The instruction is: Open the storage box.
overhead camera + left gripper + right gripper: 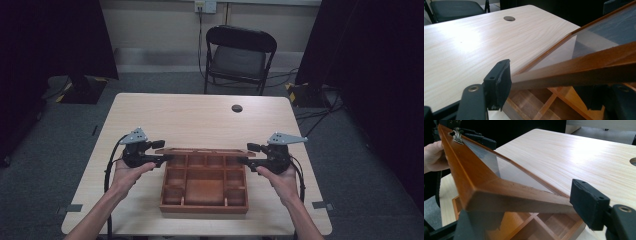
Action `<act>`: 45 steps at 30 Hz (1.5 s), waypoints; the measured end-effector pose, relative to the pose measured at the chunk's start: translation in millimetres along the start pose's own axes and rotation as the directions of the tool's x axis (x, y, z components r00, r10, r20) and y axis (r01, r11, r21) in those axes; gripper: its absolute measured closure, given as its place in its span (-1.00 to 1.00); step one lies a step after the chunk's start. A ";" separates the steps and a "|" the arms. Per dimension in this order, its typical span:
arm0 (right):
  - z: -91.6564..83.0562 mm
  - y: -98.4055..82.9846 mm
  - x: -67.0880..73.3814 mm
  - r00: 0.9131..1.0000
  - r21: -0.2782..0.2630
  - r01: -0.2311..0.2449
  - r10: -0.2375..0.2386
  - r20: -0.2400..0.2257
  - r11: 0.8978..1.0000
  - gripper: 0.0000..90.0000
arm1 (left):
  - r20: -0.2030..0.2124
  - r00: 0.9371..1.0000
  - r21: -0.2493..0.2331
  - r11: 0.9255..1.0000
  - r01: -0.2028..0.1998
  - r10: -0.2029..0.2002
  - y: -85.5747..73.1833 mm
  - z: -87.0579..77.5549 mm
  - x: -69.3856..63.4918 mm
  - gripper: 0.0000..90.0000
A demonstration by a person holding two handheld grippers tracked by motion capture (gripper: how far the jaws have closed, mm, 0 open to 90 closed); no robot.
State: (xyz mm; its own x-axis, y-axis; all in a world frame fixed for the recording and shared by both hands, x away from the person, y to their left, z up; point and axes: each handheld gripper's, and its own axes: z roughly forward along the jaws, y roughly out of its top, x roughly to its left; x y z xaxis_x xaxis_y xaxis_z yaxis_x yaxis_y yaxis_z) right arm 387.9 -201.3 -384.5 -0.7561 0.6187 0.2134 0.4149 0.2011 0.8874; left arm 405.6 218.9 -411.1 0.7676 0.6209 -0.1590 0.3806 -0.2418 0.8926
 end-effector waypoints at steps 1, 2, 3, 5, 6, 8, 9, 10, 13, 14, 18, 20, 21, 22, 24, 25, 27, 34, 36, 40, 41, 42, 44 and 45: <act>0.7 0.7 -1.1 1.000 -0.001 -0.003 0.003 0.001 1.000 -0.31 | -0.003 1.000 0.003 1.000 -0.002 0.002 0.7 1.0 0.1 -0.25; 1.3 1.5 -2.1 1.000 -0.005 -0.006 0.006 0.004 1.000 -0.31 | -0.001 1.000 0.005 1.000 -0.002 0.002 1.4 3.1 0.3 -0.25; 2.2 2.3 -3.3 1.000 -0.005 -0.009 0.009 0.001 1.000 -0.29 | -0.004 1.000 0.011 1.000 -0.005 0.005 1.8 3.6 0.6 -0.24; 3.7 3.2 -4.4 1.000 -0.005 -0.012 0.012 -0.001 1.000 -0.28 | 0.002 1.000 0.007 1.000 -0.003 0.003 3.0 6.0 1.4 -0.23; 4.7 3.7 -4.9 1.000 -0.004 -0.012 0.012 0.002 1.000 -0.28 | 0.002 1.000 0.013 1.000 -0.006 0.006 4.1 6.5 1.8 -0.23; 6.3 4.3 -5.4 1.000 -0.006 -0.015 0.015 0.006 1.000 -0.29 | 0.005 1.000 0.008 1.000 -0.004 0.004 5.6 8.7 1.6 -0.20; 6.8 4.6 -5.8 1.000 -0.007 -0.014 0.014 0.008 1.000 -0.29 | 0.007 1.000 0.006 1.000 -0.002 0.002 6.2 9.9 1.5 -0.20; 7.3 5.2 -6.2 1.000 -0.009 -0.013 0.013 0.013 1.000 -0.31 | 0.006 1.000 0.010 1.000 -0.008 0.008 7.1 10.9 1.9 -0.19; 8.1 7.4 -7.7 1.000 -0.016 -0.017 0.018 0.020 1.000 -0.30 | 0.015 1.000 0.000 1.000 -0.009 0.009 8.6 13.5 3.5 -0.13; 8.5 8.2 -8.5 1.000 -0.020 -0.016 0.016 0.022 1.000 -0.30 | 0.015 1.000 -0.003 1.000 0.000 0.000 8.6 14.5 3.7 -0.12; 11.2 9.9 -11.1 0.999 -0.036 -0.028 0.029 0.025 0.999 -0.30 | 0.014 1.000 -0.006 1.000 -0.003 0.003 8.1 16.5 6.3 -0.07; 14.5 8.8 -12.9 0.999 -0.042 -0.040 0.041 0.023 0.998 -0.28 | 0.012 1.000 -0.014 1.000 0.004 -0.004 7.3 16.7 8.6 -0.03; 15.6 8.6 -13.4 0.999 -0.043 -0.041 0.042 0.023 0.998 -0.28 | 0.019 1.000 -0.012 1.000 0.001 -0.001 6.8 17.2 10.4 -0.01; 17.1 8.5 -14.1 0.999 -0.044 -0.043 0.044 0.020 0.998 -0.27 | 0.019 1.000 -0.012 1.000 0.001 -0.001 6.6 17.6 10.6 0.01; 18.9 8.5 -15.1 0.999 -0.045 -0.044 0.045 0.021 0.998 -0.27 | 0.019 1.000 -0.017 1.000 0.003 -0.003 6.6 18.1 11.1 0.03; 19.7 8.4 -15.8 0.999 -0.045 -0.048 0.049 0.020 0.998 -0.27 | 0.021 1.000 -0.018 1.000 0.005 -0.004 6.9 18.3 11.4 0.03; 21.4 7.9 -16.9 0.998 -0.043 -0.053 0.054 0.022 0.998 -0.27 | 0.023 1.000 -0.012 1.000 0.003 -0.002 7.9 18.4 12.4 0.04; 24.5 6.5 -21.5 0.997 -0.049 -0.063 0.065 0.040 0.997 -0.25 | 0.022 1.000 -0.005 1.000 -0.014 0.014 10.5 19.6 15.0 0.09; 25.2 5.8 -23.0 0.997 -0.047 -0.064 0.066 0.042 0.997 -0.23 | 0.030 1.000 -0.009 1.000 -0.008 0.008 10.1 19.9 17.4 0.11; 27.0 5.4 -26.4 0.996 -0.045 -0.067 0.069 0.051 0.997 -0.17 | 0.020 1.000 0.001 1.000 -0.020 0.020 12.3 20.8 18.7 0.14; 27.8 5.2 -27.4 0.996 -0.045 -0.068 0.070 0.052 0.997 -0.16 | 0.018 1.000 -0.002 1.000 -0.018 0.018 12.6 21.2 19.0 0.14; 28.7 4.9 -28.3 0.996 -0.043 -0.070 0.072 0.050 0.997 -0.13 | 0.020 1.000 -0.001 1.000 -0.013 0.013 12.8 21.6 19.3 0.15; 31.0 4.0 -29.9 0.996 -0.037 -0.072 0.074 0.049 0.997 -0.10 | 0.020 1.000 -0.003 1.000 -0.010 0.010 12.9 21.9 19.9 0.16; 32.4 3.6 -30.8 0.996 -0.036 -0.073 0.074 0.048 0.997 -0.09 | 0.020 1.000 -0.004 1.000 -0.009 0.009 12.9 22.0 20.5 0.16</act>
State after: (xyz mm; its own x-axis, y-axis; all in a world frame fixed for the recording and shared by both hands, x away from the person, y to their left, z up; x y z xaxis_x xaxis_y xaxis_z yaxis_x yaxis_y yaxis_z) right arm 429.1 -195.0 -401.1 -0.6978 0.6679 0.2589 0.4503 0.1279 0.8837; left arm 437.6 212.1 -412.2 0.7813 0.6034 -0.1598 0.3716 -0.2438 0.8958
